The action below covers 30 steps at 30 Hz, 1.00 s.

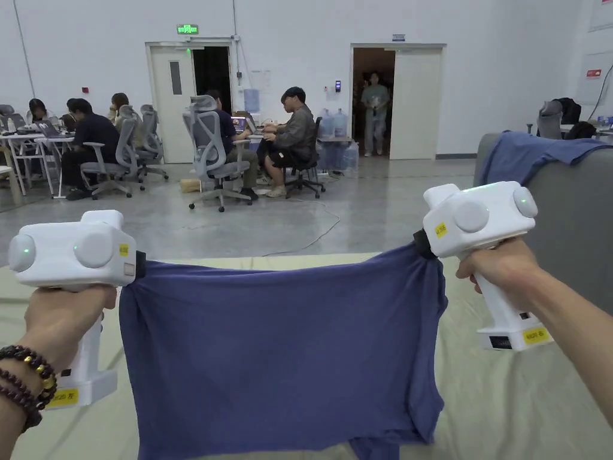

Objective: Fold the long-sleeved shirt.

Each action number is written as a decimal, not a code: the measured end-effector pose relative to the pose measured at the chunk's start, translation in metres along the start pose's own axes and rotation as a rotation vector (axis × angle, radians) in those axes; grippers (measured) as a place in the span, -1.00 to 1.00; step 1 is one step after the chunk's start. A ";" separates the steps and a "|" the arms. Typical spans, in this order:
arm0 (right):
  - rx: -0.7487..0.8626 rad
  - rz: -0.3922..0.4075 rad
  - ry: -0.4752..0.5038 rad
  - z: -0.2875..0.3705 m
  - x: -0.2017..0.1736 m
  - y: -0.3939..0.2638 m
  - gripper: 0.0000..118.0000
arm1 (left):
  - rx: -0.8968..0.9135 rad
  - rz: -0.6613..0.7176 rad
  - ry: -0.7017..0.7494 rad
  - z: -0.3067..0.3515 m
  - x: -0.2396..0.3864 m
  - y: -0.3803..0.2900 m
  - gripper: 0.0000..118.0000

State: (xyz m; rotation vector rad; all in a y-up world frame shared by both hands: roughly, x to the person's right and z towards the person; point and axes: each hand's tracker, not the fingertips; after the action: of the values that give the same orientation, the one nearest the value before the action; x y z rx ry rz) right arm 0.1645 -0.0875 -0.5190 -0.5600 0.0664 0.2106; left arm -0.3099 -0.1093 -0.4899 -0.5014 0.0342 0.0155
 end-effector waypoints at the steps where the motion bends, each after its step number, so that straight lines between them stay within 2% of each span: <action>1: 0.003 0.021 0.003 0.015 -0.003 -0.011 -1.00 | 0.005 0.003 -0.014 0.014 -0.002 -0.012 -0.98; 6: -0.090 0.041 0.107 0.072 -0.008 -0.095 -1.00 | -0.059 -0.085 -0.047 0.072 -0.008 -0.094 -0.98; 9: -0.211 0.070 0.188 0.092 -0.014 -0.154 -1.00 | -0.179 -0.162 -0.084 0.093 -0.014 -0.152 -0.98; 11: -0.309 0.118 0.254 0.104 -0.020 -0.196 -1.00 | -0.274 -0.186 -0.117 0.104 -0.019 -0.190 -0.98; 15: -0.550 0.268 0.369 0.122 -0.040 -0.279 -1.00 | -0.520 -0.226 -0.232 0.127 -0.029 -0.258 -0.98; 19: -0.823 0.358 0.529 0.126 -0.050 -0.352 -1.00 | -0.751 -0.253 -0.309 0.144 -0.037 -0.312 -0.98; 22: -0.916 0.415 0.563 0.128 -0.063 -0.380 -1.00 | -0.843 -0.298 -0.325 0.146 -0.037 -0.330 -0.98; 24: -0.991 0.412 0.587 0.122 -0.069 -0.388 -1.00 | -0.875 -0.293 -0.340 0.146 -0.037 -0.335 -0.98; 26: -1.010 0.466 0.610 0.121 -0.075 -0.395 -1.00 | -0.905 -0.323 -0.373 0.145 -0.034 -0.338 -0.98; 29: -1.006 0.429 0.571 0.115 -0.073 -0.397 -0.99 | -0.921 -0.338 -0.367 0.147 -0.035 -0.340 -0.98; 30: -0.991 0.418 0.566 0.114 -0.071 -0.396 -0.90 | -0.919 -0.333 -0.368 0.146 -0.036 -0.340 -0.93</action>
State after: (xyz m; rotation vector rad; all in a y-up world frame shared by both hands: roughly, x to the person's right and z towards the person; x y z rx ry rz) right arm 0.1818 -0.3664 -0.2083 -1.5878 0.6575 0.4919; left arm -0.3336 -0.3377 -0.1978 -1.4103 -0.4360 -0.2118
